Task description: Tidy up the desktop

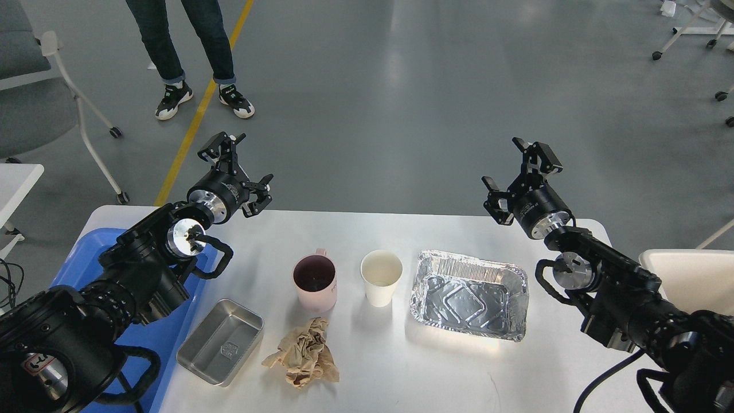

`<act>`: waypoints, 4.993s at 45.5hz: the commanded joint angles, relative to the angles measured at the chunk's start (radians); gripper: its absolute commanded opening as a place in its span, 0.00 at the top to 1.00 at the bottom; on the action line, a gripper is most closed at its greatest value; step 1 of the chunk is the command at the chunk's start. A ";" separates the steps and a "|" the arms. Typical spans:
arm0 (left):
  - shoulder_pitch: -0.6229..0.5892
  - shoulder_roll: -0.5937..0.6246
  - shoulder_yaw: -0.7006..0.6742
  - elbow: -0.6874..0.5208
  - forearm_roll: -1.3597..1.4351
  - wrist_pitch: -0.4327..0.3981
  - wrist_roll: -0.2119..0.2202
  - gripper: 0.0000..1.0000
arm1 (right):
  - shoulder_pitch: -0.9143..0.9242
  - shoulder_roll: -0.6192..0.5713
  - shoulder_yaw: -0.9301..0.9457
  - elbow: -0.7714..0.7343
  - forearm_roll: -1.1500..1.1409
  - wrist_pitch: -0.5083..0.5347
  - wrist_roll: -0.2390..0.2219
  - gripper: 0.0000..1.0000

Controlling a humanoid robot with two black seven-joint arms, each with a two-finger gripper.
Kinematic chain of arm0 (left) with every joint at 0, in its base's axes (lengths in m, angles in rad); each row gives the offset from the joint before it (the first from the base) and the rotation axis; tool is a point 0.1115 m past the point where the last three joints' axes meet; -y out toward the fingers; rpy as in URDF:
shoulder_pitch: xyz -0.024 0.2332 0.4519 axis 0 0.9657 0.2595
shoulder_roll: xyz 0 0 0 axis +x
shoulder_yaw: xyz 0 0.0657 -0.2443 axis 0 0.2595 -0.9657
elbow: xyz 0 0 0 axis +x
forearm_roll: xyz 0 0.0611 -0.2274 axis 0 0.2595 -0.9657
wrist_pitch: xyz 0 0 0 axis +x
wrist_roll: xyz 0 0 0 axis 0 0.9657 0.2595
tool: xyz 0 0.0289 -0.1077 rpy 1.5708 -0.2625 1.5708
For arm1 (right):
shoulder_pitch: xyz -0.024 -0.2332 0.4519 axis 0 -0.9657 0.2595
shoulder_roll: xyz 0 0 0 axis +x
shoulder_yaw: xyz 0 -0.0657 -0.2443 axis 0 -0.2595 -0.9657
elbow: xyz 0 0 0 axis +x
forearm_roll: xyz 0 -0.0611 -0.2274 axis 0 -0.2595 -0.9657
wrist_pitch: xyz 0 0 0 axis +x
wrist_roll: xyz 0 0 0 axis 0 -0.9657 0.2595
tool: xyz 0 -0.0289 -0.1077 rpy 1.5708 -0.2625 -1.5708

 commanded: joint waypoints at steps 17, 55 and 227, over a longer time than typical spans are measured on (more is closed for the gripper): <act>-0.091 0.059 0.584 -0.007 0.115 -0.017 0.021 0.03 | -0.002 -0.041 -0.003 -0.002 -0.013 0.000 -0.002 0.00; -0.057 0.254 0.938 -0.012 0.138 -0.425 -0.057 0.03 | 0.010 -0.052 -0.006 -0.010 -0.018 0.000 -0.003 0.00; -0.266 0.808 0.717 -0.940 0.667 -0.291 0.368 0.03 | 0.046 -0.040 -0.049 -0.025 -0.019 -0.043 -0.003 0.00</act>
